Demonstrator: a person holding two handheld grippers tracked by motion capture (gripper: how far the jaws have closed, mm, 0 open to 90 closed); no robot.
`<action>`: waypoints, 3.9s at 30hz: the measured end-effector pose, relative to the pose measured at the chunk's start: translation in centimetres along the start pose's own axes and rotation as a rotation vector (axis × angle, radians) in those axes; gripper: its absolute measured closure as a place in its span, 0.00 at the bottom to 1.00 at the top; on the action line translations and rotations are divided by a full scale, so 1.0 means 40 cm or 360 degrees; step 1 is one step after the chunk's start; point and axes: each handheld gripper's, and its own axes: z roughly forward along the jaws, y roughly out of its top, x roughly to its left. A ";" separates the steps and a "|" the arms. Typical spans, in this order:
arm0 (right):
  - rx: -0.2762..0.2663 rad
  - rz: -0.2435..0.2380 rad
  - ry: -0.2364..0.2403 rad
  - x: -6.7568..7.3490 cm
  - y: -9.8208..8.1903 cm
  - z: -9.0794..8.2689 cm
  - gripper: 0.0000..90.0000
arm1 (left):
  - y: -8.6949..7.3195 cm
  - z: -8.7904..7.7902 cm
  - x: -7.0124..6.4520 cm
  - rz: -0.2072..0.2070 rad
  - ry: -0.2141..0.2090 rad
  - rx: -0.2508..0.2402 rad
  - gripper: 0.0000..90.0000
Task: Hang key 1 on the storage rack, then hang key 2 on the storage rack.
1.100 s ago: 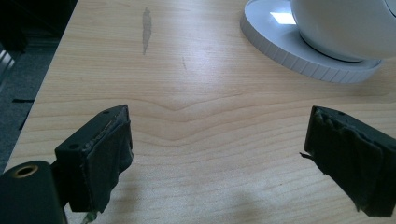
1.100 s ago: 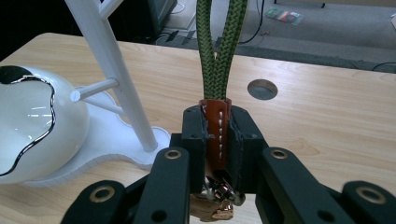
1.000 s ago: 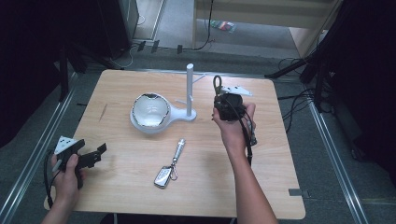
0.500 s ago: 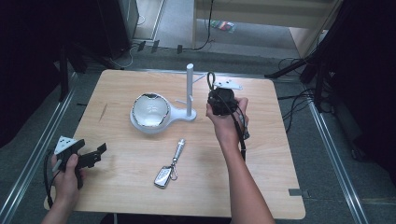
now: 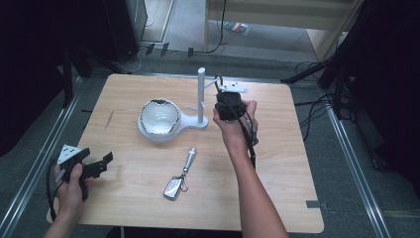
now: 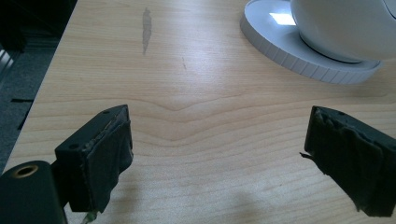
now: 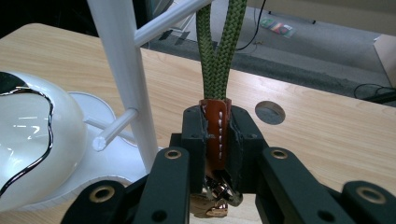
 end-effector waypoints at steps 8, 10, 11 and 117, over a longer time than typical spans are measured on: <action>0.0017 -0.0045 -0.0011 0.018 0.002 0.001 0.89 | 0.000 0.000 0.000 -0.0001 0.0000 -0.0001 0.09; 0.0019 -0.0049 -0.0007 0.021 0.001 0.003 0.89 | 0.000 0.000 0.000 -0.0001 0.0000 -0.0001 0.09; 0.0021 -0.0051 -0.0005 0.022 0.001 0.004 0.89 | 0.000 0.000 0.000 -0.0001 0.0000 -0.0001 0.09; 0.0892 0.0031 0.0339 0.159 -0.248 0.001 0.29 | 0.000 0.000 0.000 0.0002 -0.0001 -0.0004 0.09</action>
